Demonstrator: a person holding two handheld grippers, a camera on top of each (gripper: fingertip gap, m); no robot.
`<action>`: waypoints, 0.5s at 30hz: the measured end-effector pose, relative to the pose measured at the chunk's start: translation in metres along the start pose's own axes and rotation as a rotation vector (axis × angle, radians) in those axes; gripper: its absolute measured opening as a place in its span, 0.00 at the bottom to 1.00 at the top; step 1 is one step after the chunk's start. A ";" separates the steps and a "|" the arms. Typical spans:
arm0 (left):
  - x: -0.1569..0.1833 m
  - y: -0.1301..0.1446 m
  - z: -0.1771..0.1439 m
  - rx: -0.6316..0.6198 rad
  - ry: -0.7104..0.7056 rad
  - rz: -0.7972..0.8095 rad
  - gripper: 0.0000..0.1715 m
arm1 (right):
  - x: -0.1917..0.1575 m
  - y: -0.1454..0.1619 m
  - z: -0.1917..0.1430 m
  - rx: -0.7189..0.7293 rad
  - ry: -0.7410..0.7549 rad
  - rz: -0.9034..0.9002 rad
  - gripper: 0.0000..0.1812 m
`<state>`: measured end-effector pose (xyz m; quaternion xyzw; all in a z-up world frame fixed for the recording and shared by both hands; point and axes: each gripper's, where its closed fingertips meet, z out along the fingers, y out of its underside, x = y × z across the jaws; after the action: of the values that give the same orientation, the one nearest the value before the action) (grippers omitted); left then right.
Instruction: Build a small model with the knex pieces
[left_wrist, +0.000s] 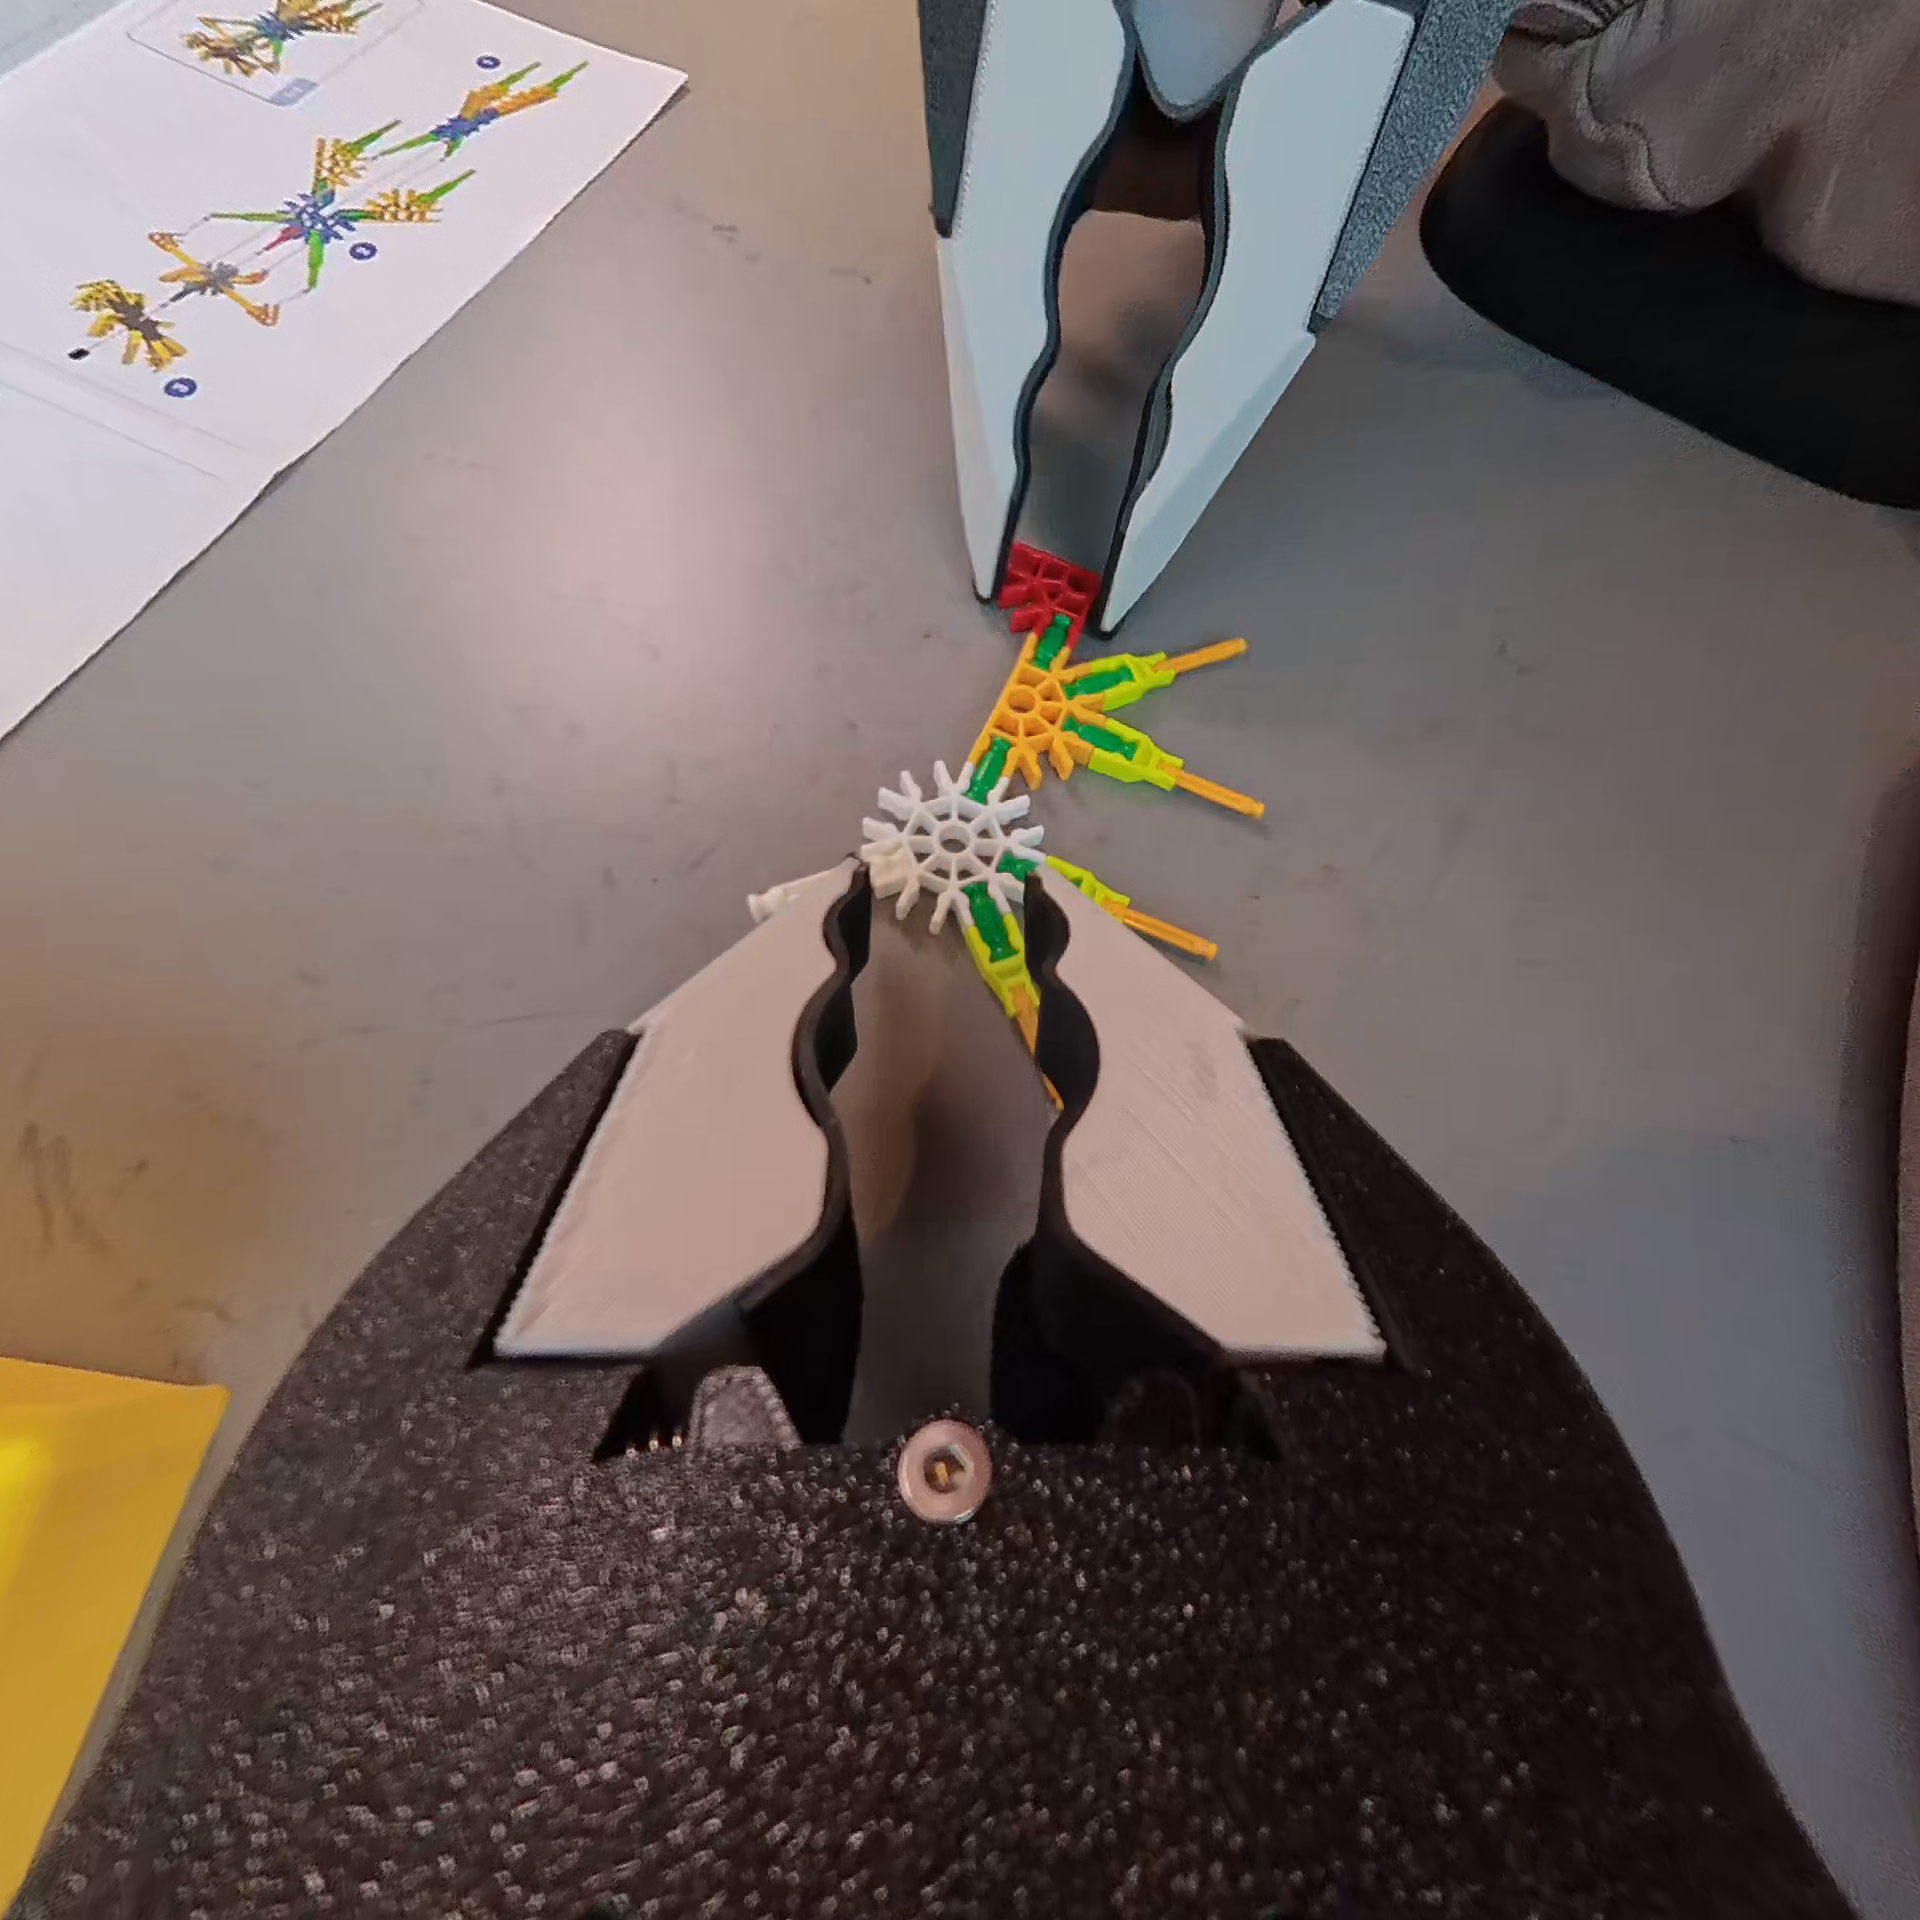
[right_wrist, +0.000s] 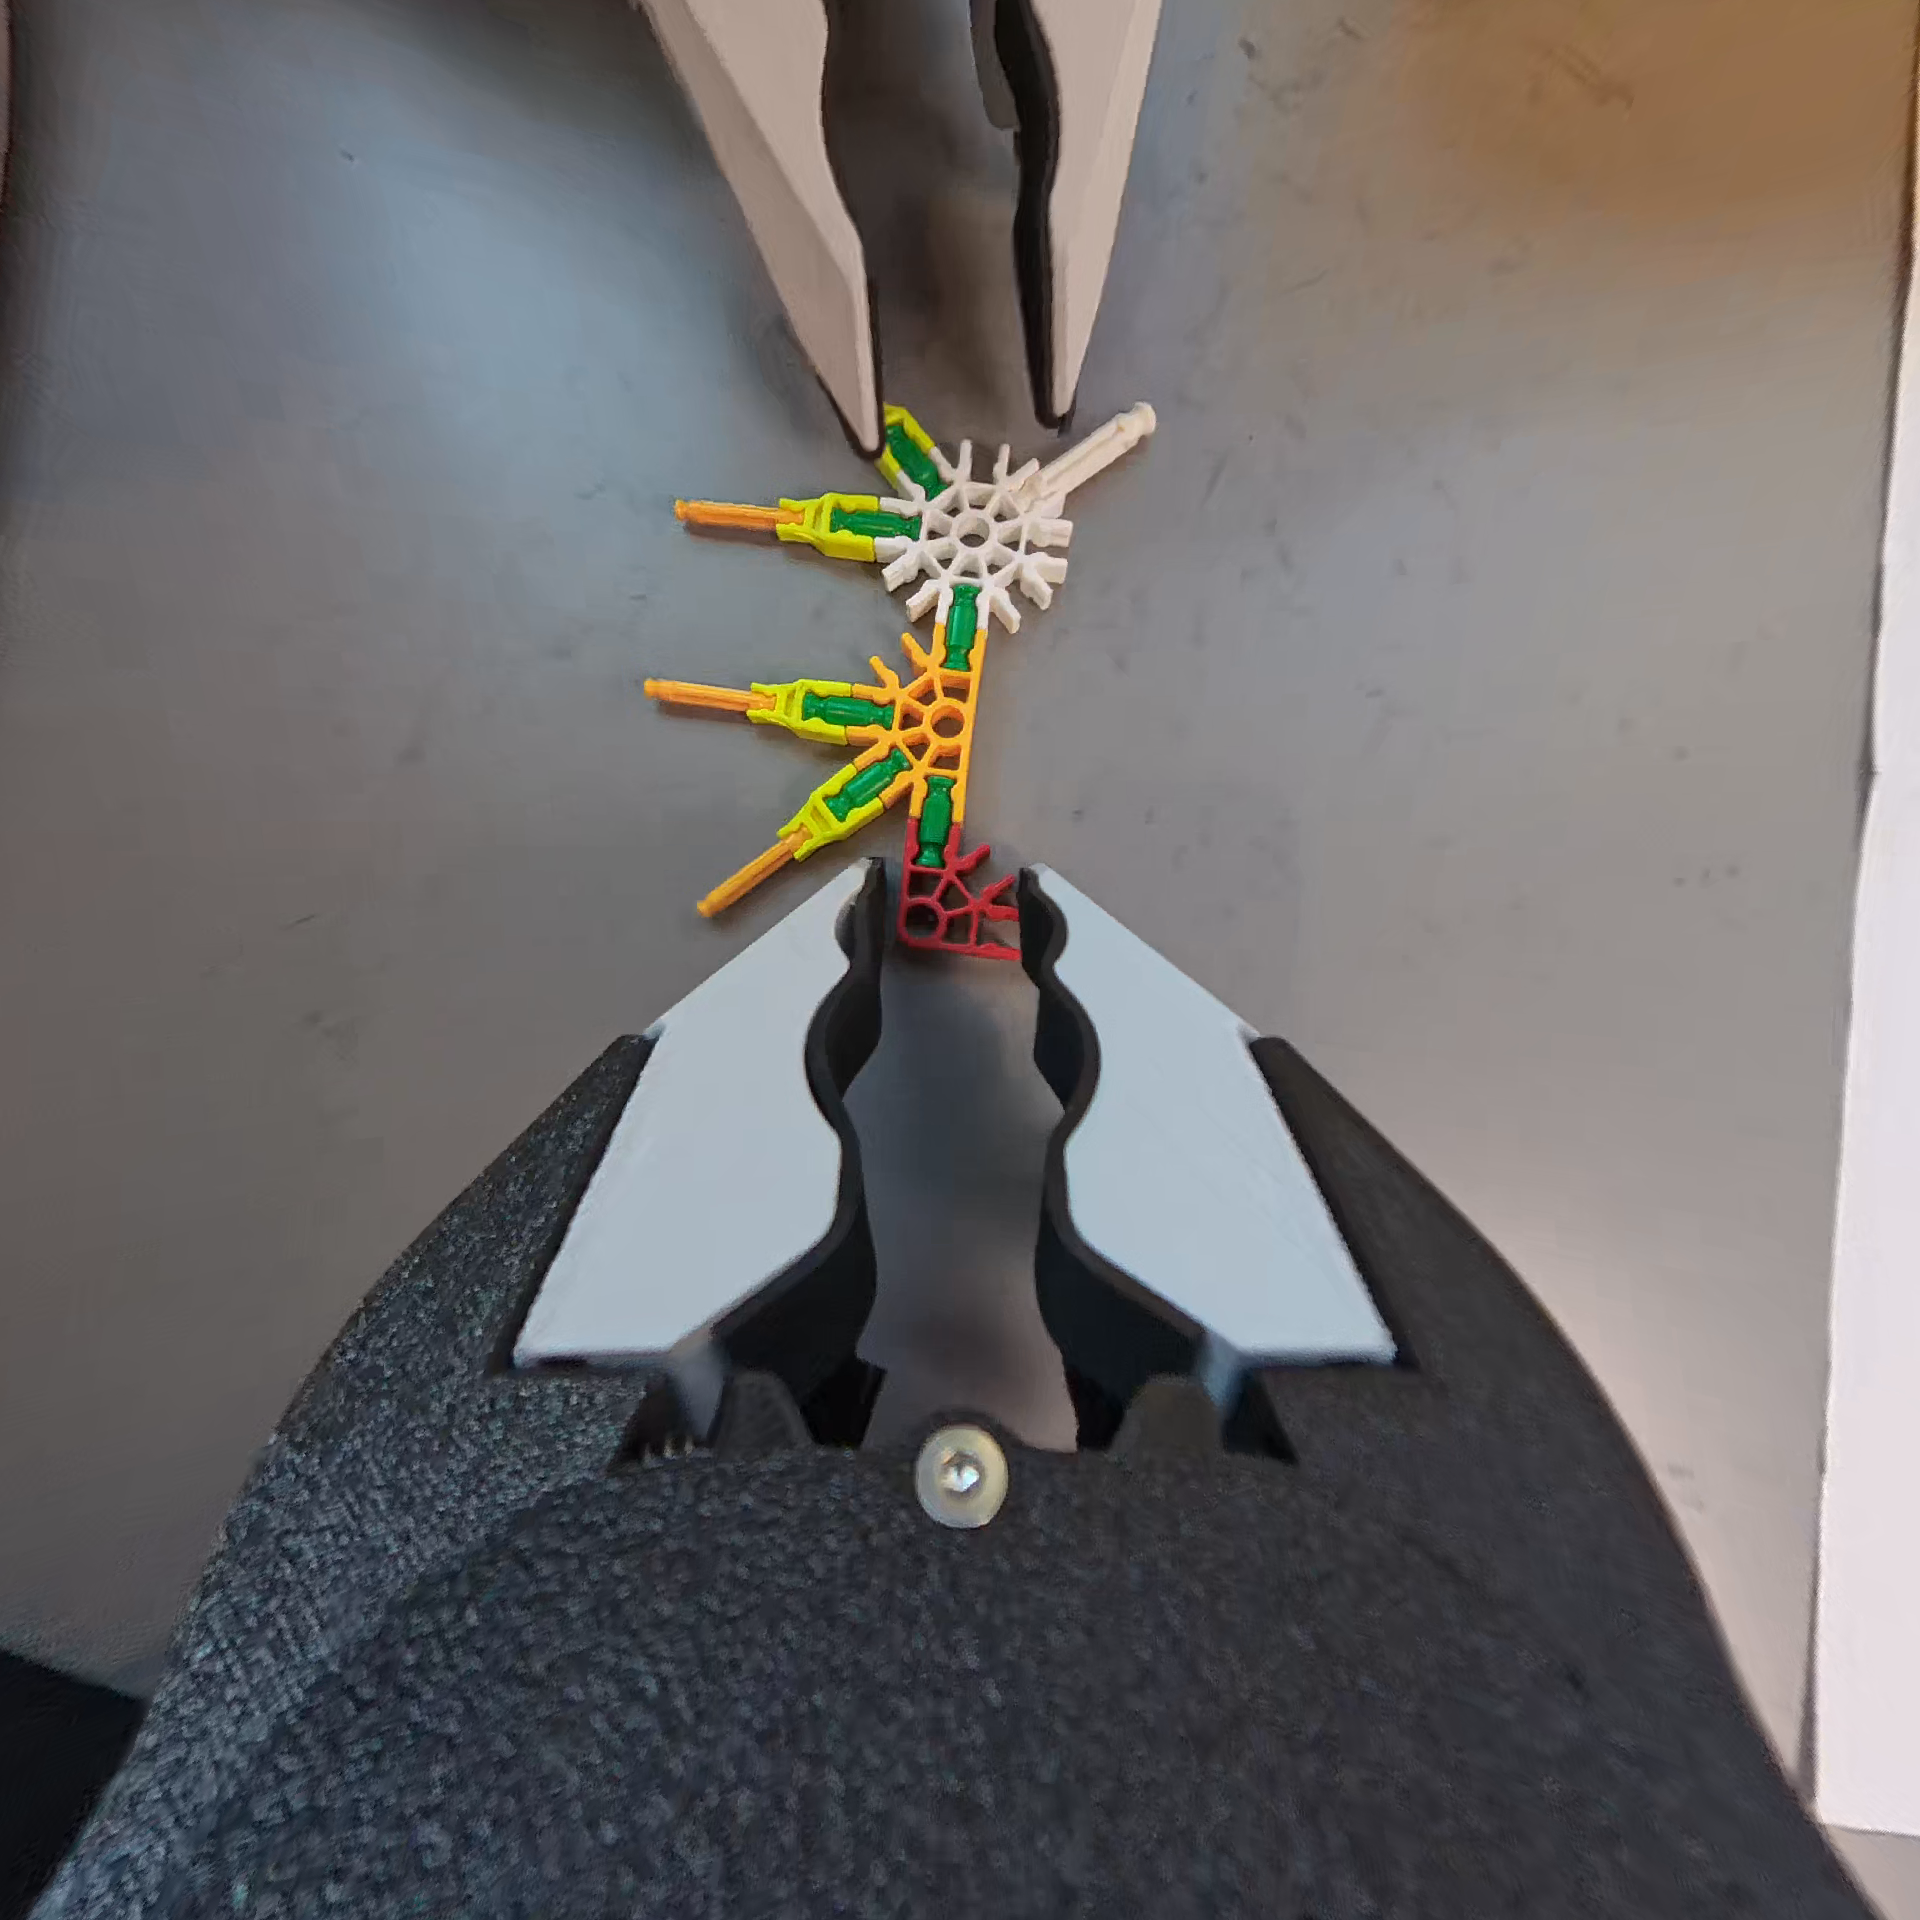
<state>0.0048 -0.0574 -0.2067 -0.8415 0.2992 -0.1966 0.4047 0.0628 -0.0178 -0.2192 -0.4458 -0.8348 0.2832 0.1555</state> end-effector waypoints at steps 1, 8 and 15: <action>0.002 0.003 0.001 -0.015 0.008 0.007 0.17 | 0.005 -0.001 0.000 0.012 0.032 0.000 0.18; 0.006 0.009 0.007 -0.055 0.007 0.071 0.17 | 0.021 0.004 -0.020 0.124 0.168 0.047 0.18; -0.006 -0.007 -0.006 0.059 -0.002 -0.012 0.16 | 0.021 0.007 -0.010 0.118 0.179 0.032 0.13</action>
<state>-0.0002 -0.0533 -0.1982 -0.8310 0.2880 -0.2069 0.4286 0.0611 0.0064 -0.2156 -0.4727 -0.7923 0.2932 0.2508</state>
